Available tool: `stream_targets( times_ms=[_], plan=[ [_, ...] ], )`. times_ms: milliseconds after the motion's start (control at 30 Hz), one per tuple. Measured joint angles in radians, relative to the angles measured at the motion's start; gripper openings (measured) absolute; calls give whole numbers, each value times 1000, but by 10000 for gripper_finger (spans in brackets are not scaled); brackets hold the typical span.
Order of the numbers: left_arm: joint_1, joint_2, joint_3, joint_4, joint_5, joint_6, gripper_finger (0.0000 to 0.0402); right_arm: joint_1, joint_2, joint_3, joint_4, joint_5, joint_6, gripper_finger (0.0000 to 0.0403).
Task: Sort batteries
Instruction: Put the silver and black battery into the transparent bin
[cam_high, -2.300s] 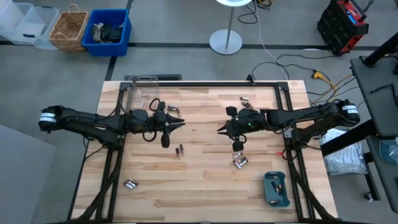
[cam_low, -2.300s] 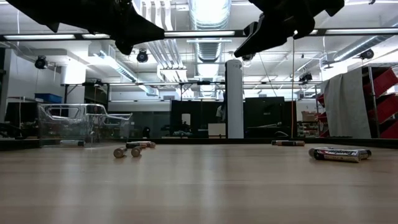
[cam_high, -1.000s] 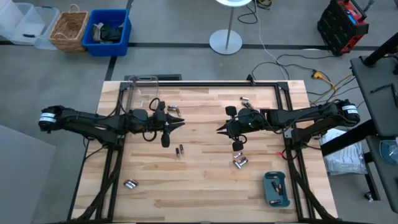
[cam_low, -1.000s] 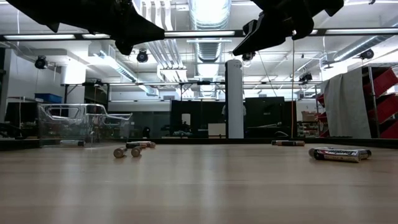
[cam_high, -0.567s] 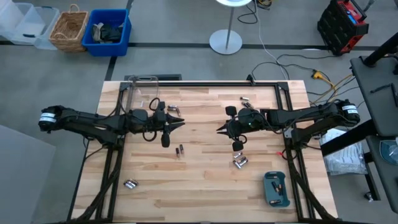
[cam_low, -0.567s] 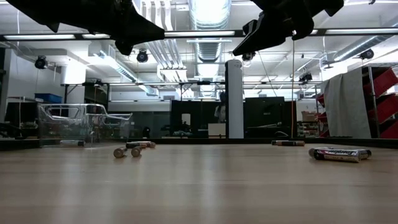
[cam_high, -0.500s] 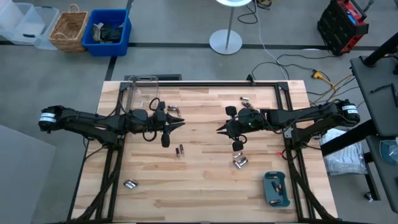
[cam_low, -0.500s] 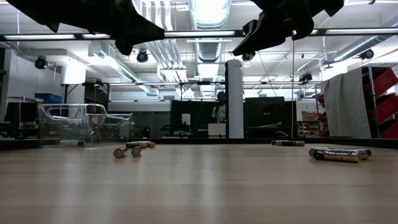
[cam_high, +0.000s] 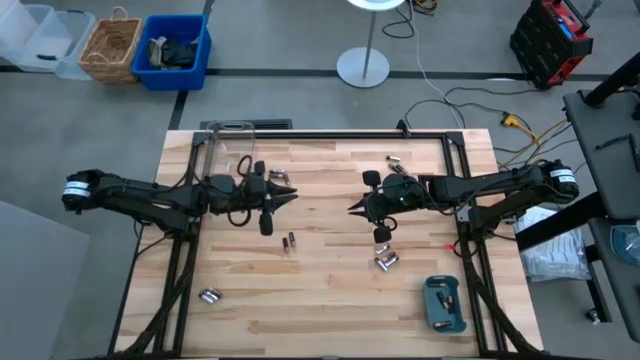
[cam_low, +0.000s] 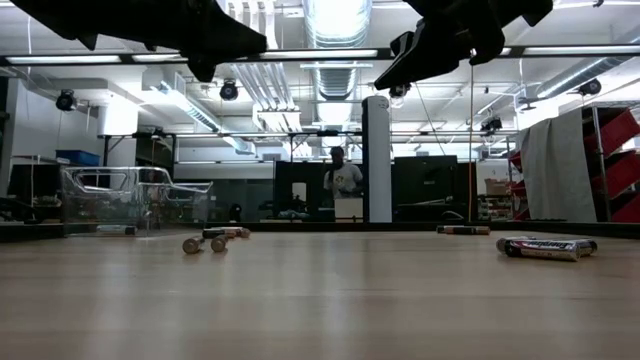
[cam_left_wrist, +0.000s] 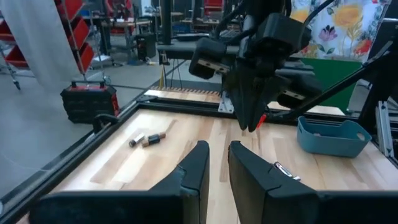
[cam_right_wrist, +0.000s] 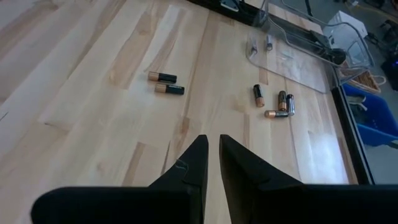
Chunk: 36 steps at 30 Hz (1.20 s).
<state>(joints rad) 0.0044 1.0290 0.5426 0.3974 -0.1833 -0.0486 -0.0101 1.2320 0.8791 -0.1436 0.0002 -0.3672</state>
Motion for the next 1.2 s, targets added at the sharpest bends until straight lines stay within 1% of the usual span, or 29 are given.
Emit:
stream_targets(
  times_ms=[67, 167, 233, 500, 733, 1200],
  plan=[
    [0, 0, 0, 18, -23, 20, 41, 0, 0, 0, 0, 0, 0, 31],
    [0, 0, 0, 61, -90, 17, 41, 0, -2, 0, 0, 0, -13, 31],
    [0, 0, 0, 97, -111, 14, 41, -3, -2, 0, 0, 0, -19, 31],
    [0, 0, 0, 104, -114, 18, 41, -21, -3, 0, -1, 1, -43, 31],
    [0, 0, 0, 103, -114, 23, 41, -36, -3, -2, -38, 2, -36, 31],
    [0, 0, 0, 103, -117, 25, 41, -39, -3, -6, -37, 1, -26, 31]
  ],
)
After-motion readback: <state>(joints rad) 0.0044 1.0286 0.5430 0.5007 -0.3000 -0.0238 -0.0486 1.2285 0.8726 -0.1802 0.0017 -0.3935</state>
